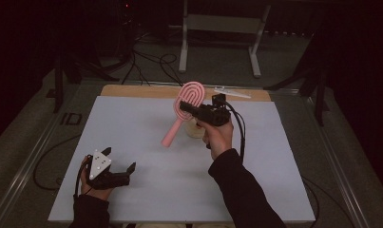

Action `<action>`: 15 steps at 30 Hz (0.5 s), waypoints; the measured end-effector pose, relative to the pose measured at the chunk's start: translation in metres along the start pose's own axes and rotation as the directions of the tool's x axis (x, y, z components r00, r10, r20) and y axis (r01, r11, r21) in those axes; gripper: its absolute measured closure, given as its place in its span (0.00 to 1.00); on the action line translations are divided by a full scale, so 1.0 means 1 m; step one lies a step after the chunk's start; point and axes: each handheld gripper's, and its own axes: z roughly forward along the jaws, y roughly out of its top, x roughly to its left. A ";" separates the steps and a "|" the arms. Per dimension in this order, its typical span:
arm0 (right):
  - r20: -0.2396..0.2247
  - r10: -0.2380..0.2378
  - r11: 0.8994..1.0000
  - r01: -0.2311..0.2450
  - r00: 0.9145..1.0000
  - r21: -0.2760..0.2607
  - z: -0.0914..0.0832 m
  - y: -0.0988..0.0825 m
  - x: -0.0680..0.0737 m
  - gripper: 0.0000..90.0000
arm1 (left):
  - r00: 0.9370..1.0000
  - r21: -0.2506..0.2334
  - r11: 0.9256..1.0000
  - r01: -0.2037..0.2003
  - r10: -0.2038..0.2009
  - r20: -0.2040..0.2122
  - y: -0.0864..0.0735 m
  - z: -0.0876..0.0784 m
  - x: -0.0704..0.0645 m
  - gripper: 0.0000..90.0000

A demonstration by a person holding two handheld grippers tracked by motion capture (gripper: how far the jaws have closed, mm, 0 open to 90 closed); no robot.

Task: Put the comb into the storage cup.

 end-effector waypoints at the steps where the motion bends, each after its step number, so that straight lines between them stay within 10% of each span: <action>1: 0.021 -0.018 1.000 0.018 1.000 0.006 0.002 0.001 0.000 0.71 | 1.000 0.000 1.000 -0.003 0.003 -0.001 0.000 0.000 0.000 0.01; 15: 0.039 -0.041 0.999 0.041 0.998 0.008 0.010 0.004 0.000 0.71 | 1.000 -0.008 1.000 0.007 -0.007 0.001 0.000 0.000 0.000 0.01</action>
